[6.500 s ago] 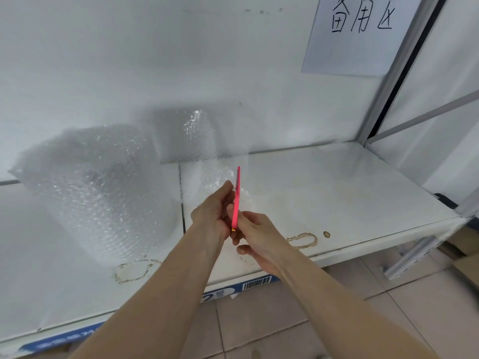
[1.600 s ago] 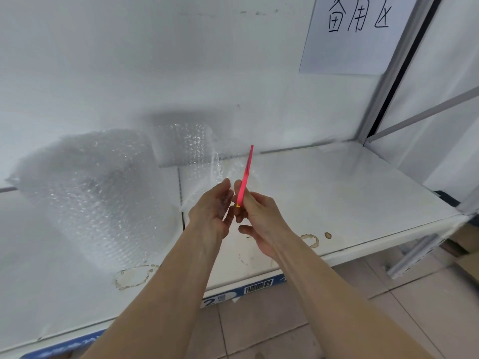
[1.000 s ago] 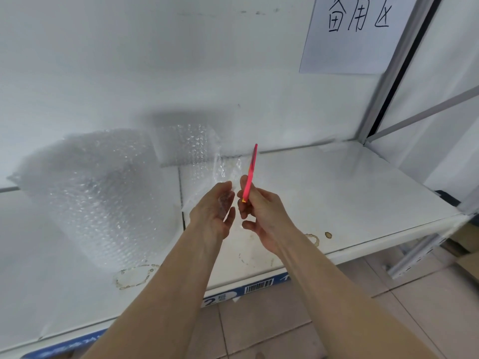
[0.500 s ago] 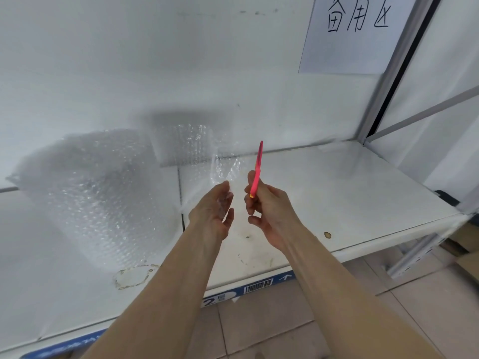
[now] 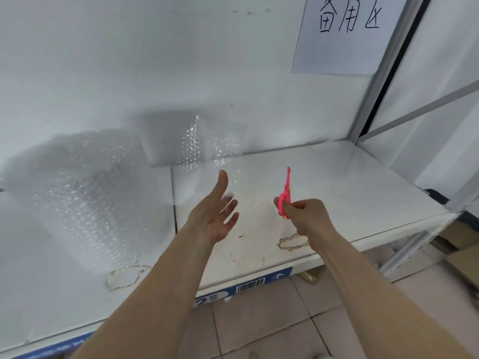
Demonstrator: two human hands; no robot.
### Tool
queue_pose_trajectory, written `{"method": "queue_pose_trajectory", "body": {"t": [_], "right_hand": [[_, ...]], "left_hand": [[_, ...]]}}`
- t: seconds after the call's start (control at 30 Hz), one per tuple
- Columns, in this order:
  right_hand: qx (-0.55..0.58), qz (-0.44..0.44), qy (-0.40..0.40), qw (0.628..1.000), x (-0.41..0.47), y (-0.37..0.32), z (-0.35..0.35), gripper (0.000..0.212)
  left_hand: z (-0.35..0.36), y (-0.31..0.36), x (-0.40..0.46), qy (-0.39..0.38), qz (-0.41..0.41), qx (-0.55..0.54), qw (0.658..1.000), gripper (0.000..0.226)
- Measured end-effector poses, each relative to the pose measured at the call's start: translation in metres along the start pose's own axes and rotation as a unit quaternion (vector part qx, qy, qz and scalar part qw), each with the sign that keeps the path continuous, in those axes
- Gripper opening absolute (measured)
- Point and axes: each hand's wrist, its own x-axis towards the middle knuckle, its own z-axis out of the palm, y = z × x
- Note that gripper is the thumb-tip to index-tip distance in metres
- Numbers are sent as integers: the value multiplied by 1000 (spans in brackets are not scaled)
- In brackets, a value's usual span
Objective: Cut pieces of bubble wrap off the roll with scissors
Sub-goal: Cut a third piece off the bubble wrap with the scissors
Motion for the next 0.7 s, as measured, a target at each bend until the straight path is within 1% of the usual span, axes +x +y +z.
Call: {"method": "queue_pose_trajectory", "body": {"t": [0.1, 0.17, 0.2, 0.23, 0.3, 0.37, 0.43, 0.5, 0.6, 0.67, 0.7], "right_hand": [[-96, -10, 31, 995, 3, 10, -14, 48], [-145, -3, 51, 988, 6, 17, -22, 44], [-161, 3, 61, 985, 9, 21, -25, 43], [-173, 11, 68, 982, 11, 24, -27, 43], [-186, 32, 77, 979, 13, 31, -29, 42], [-194, 52, 70, 977, 16, 37, -28, 42], [-207, 62, 60, 975, 17, 42, -26, 41], [-224, 66, 55, 971, 17, 44, -24, 40], [-248, 72, 58, 964, 14, 43, -23, 36], [-250, 80, 64, 963, 12, 43, -21, 34], [-249, 81, 62, 963, 10, 43, -20, 34]], "left_hand": [[1, -8, 6, -17, -2, 73, 997, 60], [3, -19, 8, -22, 9, 162, 986, 68], [5, -26, 8, -23, 23, 222, 975, 72], [7, -34, 8, -23, 42, 286, 957, 72], [11, -50, 8, -21, 87, 408, 909, 66], [14, -63, 8, -20, 122, 494, 860, 65], [14, -70, 9, -22, 149, 530, 835, 65], [12, -73, 11, -25, 168, 544, 822, 63], [12, -75, 12, -31, 183, 567, 802, 47], [10, -74, 14, -28, 183, 572, 799, 40], [8, -73, 15, -27, 178, 561, 808, 38]]}}
